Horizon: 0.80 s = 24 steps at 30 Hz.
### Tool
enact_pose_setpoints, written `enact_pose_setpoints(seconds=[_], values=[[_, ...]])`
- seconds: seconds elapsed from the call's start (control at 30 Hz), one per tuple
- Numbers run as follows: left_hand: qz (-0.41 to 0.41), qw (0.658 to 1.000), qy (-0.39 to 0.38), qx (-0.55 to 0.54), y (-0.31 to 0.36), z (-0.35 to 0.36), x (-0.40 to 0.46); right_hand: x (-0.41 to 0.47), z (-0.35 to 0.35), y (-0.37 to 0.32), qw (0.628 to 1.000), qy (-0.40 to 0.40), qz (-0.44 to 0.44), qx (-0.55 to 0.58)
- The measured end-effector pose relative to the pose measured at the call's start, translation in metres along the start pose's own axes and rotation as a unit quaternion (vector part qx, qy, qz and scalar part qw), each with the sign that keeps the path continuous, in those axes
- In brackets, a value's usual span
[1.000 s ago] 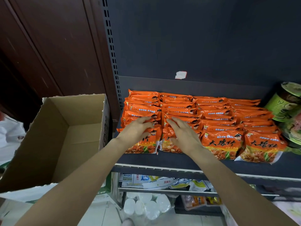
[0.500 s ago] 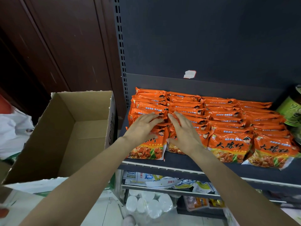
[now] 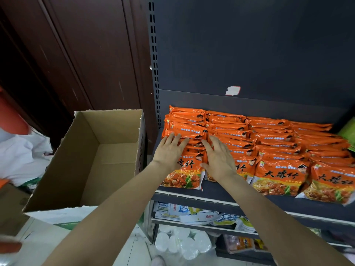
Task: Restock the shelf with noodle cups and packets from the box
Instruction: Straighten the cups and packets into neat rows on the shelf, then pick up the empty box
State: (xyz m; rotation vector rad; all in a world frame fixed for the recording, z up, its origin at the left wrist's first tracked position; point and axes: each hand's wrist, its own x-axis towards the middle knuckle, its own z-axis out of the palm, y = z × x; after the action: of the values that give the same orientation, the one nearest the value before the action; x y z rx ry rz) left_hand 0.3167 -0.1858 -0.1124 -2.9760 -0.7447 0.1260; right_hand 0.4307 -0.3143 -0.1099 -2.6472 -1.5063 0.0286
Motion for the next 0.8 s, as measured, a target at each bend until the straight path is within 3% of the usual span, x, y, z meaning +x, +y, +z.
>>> enact_pose_setpoints(seconds=[0.27, 0.5, 0.8], values=[[-0.013, 0.988, 0.121, -0.093, -0.015, -0.011, -0.049, -0.017, -0.008, -0.039, 0.995, 0.041, -0.06, 0.063], [0.004, 0.997, -0.002, -0.08, -0.041, -0.022, -0.036, 0.003, -0.015, -0.062, 0.998, -0.051, -0.027, 0.007], [0.013, 0.998, -0.04, -0.043, -0.053, -0.012, -0.001, 0.029, -0.006, -0.064, 0.993, -0.109, 0.021, -0.034]])
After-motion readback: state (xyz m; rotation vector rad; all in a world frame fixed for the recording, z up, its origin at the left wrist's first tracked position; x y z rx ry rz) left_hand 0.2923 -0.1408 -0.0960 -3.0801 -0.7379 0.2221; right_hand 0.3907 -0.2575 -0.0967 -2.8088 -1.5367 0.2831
